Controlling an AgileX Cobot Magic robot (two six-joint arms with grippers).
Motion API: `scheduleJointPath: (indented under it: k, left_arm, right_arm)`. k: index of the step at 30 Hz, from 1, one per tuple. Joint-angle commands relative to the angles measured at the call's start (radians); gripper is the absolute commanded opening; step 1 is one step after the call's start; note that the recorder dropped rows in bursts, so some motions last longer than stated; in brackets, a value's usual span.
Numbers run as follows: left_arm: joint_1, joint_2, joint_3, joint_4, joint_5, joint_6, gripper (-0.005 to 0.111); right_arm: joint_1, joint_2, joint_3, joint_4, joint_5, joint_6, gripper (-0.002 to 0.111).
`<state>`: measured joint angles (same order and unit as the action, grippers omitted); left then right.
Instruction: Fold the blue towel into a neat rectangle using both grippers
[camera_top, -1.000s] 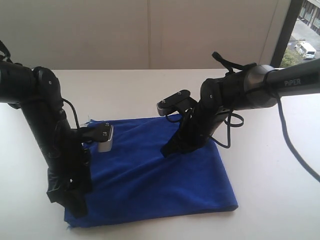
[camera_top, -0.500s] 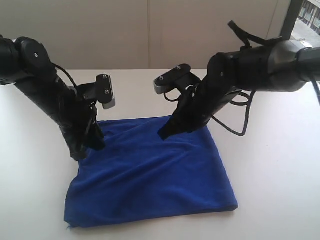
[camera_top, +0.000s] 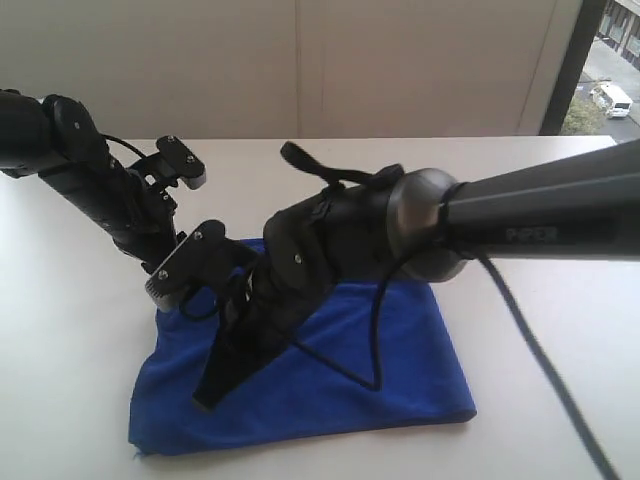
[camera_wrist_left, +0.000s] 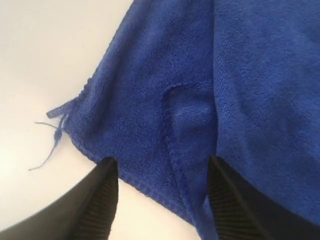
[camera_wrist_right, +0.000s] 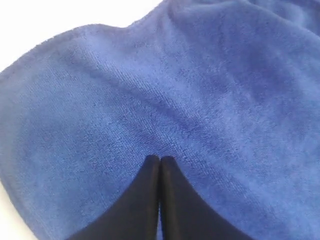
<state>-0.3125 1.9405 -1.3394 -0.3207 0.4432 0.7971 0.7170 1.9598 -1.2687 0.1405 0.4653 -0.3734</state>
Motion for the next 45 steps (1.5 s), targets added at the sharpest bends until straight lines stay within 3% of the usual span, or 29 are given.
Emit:
scheduleJointPath:
  k: [1,8,17,26,34,45]
  left_arm:
    - [0.002,0.055,-0.070,-0.012,0.039,-0.013,0.059]
    - [0.002,0.133,-0.162,-0.045,0.112,0.001,0.059]
    - [0.000,0.163,-0.169,-0.182,0.067,0.255,0.059]
    - [0.000,0.196,-0.175,-0.211,0.055,0.265,0.058]
    - [0.000,0.196,-0.175,-0.232,0.046,0.281,0.038]
    - [0.000,0.196,-0.175,-0.232,-0.002,0.277,0.001]
  right_arm:
    - [0.005,0.049,0.002,0.001,-0.024,0.019,0.000]
    - [0.009,0.065,0.002,0.014,-0.019,0.019,0.000]
    - [0.011,0.066,0.017,0.045,-0.015,0.017,0.000]
    - [0.011,0.066,0.071,0.048,-0.065,0.017,0.000]
    - [0.011,0.066,0.071,0.048,-0.067,0.017,0.000]
    - [0.011,0.069,0.071,0.051,-0.067,0.017,0.000]
